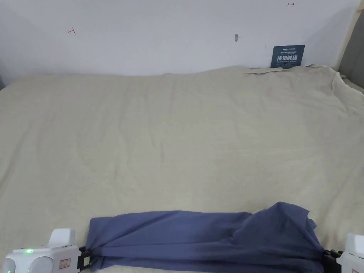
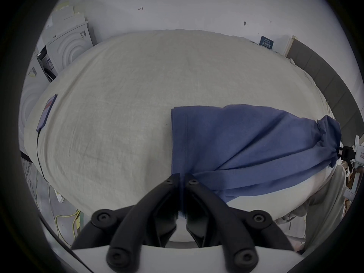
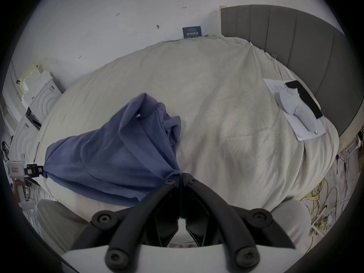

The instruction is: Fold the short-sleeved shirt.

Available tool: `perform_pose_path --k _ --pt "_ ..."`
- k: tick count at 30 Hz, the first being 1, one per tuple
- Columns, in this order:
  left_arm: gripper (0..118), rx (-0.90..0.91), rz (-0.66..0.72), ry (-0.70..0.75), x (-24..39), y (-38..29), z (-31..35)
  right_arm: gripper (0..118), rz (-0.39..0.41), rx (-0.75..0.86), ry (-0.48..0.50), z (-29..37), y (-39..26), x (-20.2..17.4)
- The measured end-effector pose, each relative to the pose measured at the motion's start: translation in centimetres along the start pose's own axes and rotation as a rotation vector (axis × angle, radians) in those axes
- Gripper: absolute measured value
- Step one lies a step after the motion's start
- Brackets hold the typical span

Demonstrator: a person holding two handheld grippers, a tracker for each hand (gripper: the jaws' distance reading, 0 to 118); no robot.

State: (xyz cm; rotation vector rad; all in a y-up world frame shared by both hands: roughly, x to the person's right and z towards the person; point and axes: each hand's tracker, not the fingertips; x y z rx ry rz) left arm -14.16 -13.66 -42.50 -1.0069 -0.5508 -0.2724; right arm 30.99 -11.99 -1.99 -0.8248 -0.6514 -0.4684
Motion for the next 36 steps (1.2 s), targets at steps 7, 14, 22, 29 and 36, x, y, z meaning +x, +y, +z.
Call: perform_pose_path --k 7,14,22,29,36 --pt "117 0.113 0.004 0.011 0.5 1.3 3.2 91 0.068 0.174 -0.005 4.5 2.6 -2.5" --pt "117 0.400 0.057 -0.026 1.8 4.2 9.3 92 0.120 0.388 0.040 9.6 6.3 -6.1" --pt "94 0.624 0.029 -0.006 4.8 6.3 12.8 91 0.189 0.582 0.032 12.4 8.5 -9.9" --pt "10 0.731 -0.053 0.088 8.1 6.0 12.6 51 0.187 0.684 -0.010 12.6 8.2 -11.4" --pt "0 0.715 -0.032 -0.002 7.9 5.7 11.9 0 0.163 0.698 -0.007 12.0 8.4 -10.7"
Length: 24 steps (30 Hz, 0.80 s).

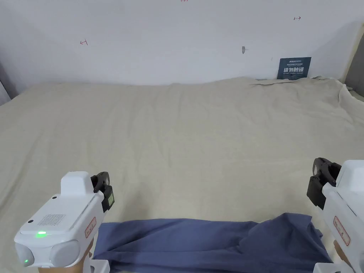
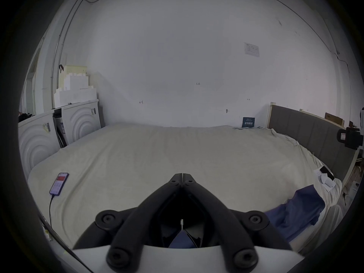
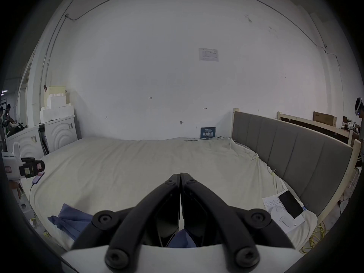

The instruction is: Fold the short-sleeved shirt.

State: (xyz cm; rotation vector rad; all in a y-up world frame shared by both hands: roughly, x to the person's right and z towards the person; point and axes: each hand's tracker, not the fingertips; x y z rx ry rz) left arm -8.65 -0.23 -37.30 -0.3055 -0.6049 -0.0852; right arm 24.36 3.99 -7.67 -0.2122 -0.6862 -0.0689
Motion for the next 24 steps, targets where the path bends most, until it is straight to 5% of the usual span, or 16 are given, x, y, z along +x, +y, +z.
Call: perform_pose_path --k 15,17,20,24 --pt "6 -0.540 0.250 -0.164 -8.0 -4.3 -6.8 0 -0.001 -0.059 0.000 -1.0 -0.5 -0.1" --pt "23 -0.578 0.285 -0.163 -9.4 -5.6 -7.7 0 0.001 -0.068 -0.002 -1.2 -0.6 -0.1" --pt "72 -0.645 0.314 -0.124 -10.5 -7.1 -8.8 0 0.001 -0.079 -0.007 -1.5 -0.9 0.0" --pt "79 -0.704 0.288 -0.117 -11.0 -8.9 -10.0 0 0.001 -0.099 -0.009 -1.9 -1.1 -0.1"
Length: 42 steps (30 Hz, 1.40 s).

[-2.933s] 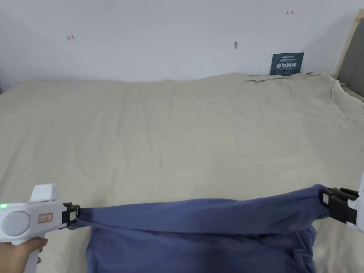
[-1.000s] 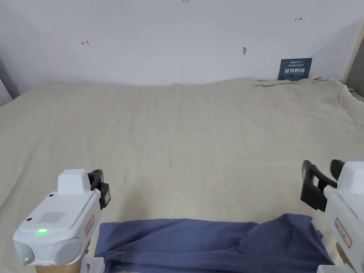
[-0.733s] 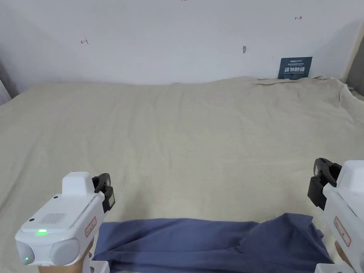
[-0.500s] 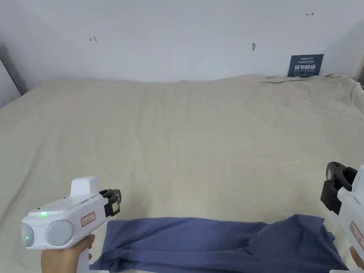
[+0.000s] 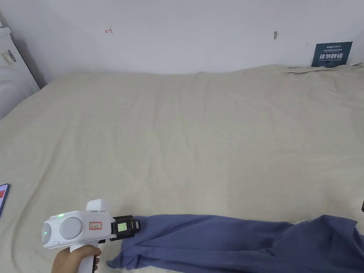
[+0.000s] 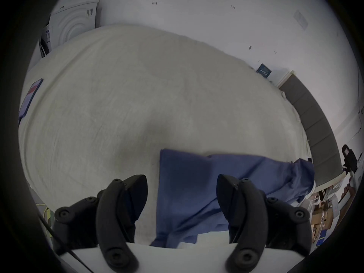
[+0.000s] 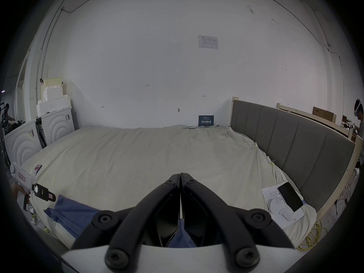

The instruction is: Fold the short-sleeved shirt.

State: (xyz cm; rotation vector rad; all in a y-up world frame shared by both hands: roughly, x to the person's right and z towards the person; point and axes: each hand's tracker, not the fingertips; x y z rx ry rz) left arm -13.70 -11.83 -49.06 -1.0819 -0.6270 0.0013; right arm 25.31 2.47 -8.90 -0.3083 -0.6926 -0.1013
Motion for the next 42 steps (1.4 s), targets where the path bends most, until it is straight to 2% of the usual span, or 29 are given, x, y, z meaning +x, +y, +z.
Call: perform_pose_path --k 5,10,11,13,14,15,16,18,20,26,30,35,42 --pt "80 -0.096 0.018 0.012 -0.5 -0.4 -2.5 0 -0.004 -0.018 -0.002 -0.3 -0.4 0.0" --pt "77 -0.098 -0.005 0.026 0.0 -0.4 -2.9 0 -0.010 -0.031 -0.006 -0.5 -0.7 0.1" --pt "74 -0.104 -0.029 0.041 0.1 -0.4 -2.8 0 -0.011 -0.034 -0.007 -0.5 -0.8 0.3" --pt "57 -0.097 -0.071 0.071 0.6 -0.5 -2.6 0 -0.015 -0.038 -0.007 -0.6 -0.8 0.3" --pt "46 -0.091 -0.077 0.058 0.8 -0.6 -2.5 0 -0.017 -0.039 -0.007 -0.6 -0.8 0.2" --pt "31 -0.092 -0.076 0.025 0.9 -0.7 -2.5 0 -0.019 -0.039 -0.006 -0.6 -0.9 0.4" --pt "23 -0.099 -0.059 0.004 1.1 -0.7 -2.7 0 -0.019 -0.040 -0.006 -0.6 -0.9 0.4" --pt "12 -0.099 -0.061 0.006 1.8 -0.9 -2.9 0 -0.021 -0.040 -0.006 -0.7 -0.8 0.4" --pt "7 -0.104 -0.079 0.004 2.4 -1.1 -3.0 0 -0.026 -0.041 -0.006 -0.5 -0.8 0.6" --pt "5 -0.062 -0.114 -0.025 2.3 0.6 -0.4 0 -0.025 -0.035 -0.009 -0.1 -0.5 1.0" --pt "5 -0.055 -0.055 -0.105 0.0 2.7 1.5 0 -0.028 -0.026 -0.014 0.1 -0.4 1.3" --pt "4 -0.061 -0.096 -0.053 -1.1 4.3 3.4 0 -0.032 -0.022 -0.016 0.4 -0.3 1.6" --pt "4 -0.073 -0.062 0.007 -1.6 4.5 4.9 0 -0.033 -0.016 -0.008 0.8 -0.2 1.9"
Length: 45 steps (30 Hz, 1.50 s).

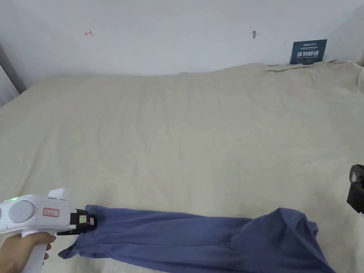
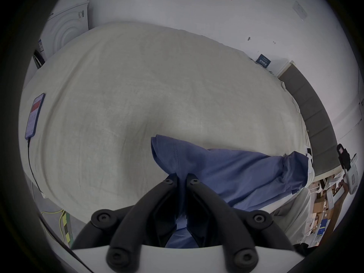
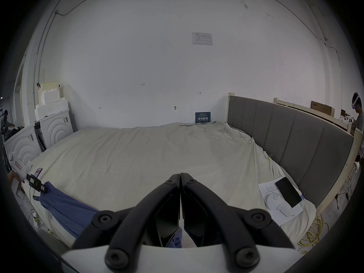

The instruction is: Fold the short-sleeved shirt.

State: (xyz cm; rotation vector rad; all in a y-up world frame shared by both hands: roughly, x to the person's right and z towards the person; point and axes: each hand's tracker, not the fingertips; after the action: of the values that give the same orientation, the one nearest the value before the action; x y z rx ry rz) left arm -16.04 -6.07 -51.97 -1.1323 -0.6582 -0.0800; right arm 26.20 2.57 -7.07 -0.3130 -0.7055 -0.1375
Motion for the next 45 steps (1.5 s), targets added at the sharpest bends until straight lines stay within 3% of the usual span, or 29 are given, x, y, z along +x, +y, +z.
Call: perform_pose_path --k 4,12,22,31,33,35,36,38,39,45 --pt "4 -0.005 -0.061 0.010 4.9 -0.5 1.6 0 -0.003 0.001 0.003 0.2 0.0 0.2" --pt "5 -0.036 -0.178 -0.146 15.3 0.1 1.8 0 -0.013 0.011 0.012 1.1 -0.3 0.6" --pt "5 -0.138 -0.276 -0.214 24.3 -1.5 -5.4 0 -0.021 0.023 -0.002 1.8 -0.2 1.8" --pt "8 -0.223 -0.263 -0.180 27.5 -4.1 -10.9 0 -0.029 0.016 -0.019 2.2 -0.5 2.6" --pt "23 -0.230 -0.235 -0.170 27.4 -4.1 -11.3 0 -0.024 0.016 -0.021 2.3 -0.6 2.7" --pt "56 -0.206 -0.235 -0.166 27.3 -4.2 -11.0 0 -0.015 0.018 -0.025 2.4 -0.5 2.7" --pt "79 -0.195 -0.237 -0.162 27.3 -4.2 -10.8 0 -0.016 0.018 -0.024 2.4 -0.5 2.7" --pt "109 -0.166 -0.254 -0.138 27.2 -4.2 -10.2 0 -0.020 0.019 -0.023 2.5 -0.4 2.7" --pt "115 -0.147 -0.266 -0.138 27.2 -4.3 -9.6 0 -0.022 0.020 -0.023 2.5 -0.4 2.7" --pt "115 0.045 -0.226 -0.184 25.2 -3.7 -5.0 0 -0.017 0.022 -0.014 2.5 -0.1 2.3"
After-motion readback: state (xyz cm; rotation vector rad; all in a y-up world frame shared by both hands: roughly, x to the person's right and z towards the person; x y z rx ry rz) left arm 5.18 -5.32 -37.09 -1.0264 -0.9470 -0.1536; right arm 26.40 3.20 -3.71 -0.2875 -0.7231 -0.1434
